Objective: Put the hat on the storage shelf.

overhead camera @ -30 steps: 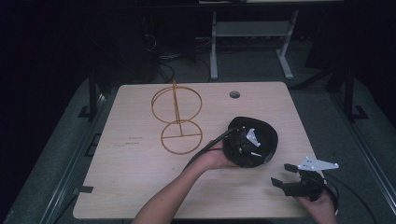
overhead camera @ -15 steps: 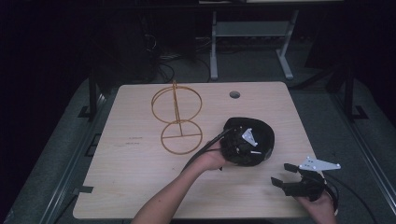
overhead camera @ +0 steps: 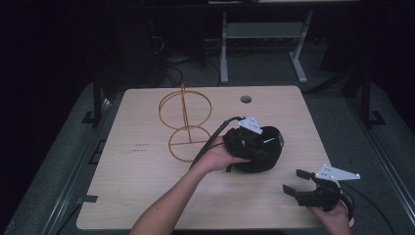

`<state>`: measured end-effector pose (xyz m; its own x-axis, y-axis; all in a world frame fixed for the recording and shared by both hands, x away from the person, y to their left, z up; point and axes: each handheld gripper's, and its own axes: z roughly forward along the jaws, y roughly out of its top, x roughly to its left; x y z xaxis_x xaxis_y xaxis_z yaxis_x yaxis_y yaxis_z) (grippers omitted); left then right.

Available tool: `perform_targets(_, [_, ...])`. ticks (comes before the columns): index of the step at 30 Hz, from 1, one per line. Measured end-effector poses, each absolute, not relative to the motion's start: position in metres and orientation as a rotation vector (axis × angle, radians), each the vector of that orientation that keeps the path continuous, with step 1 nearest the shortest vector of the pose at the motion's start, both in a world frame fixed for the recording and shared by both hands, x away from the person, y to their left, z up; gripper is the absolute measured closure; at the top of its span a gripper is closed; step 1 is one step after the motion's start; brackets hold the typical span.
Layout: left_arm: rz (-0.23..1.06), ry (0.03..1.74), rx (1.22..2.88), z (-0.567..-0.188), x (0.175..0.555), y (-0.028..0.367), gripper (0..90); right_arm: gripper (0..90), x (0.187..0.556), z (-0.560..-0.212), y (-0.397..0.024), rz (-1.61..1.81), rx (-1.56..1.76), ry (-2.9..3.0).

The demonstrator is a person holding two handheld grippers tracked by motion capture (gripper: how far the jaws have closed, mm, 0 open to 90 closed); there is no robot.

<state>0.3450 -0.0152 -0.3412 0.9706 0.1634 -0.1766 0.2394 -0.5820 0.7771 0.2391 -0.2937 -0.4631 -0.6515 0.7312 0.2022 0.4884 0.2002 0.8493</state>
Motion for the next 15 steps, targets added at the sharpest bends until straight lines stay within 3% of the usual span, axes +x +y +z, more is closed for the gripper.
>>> perform_targets(15, [-0.117, 0.237, 2.142, -0.313, 0.336, -0.017, 81.7, 14.4, 0.234, -0.438, -0.275, 1.627, 1.055, 2.109])
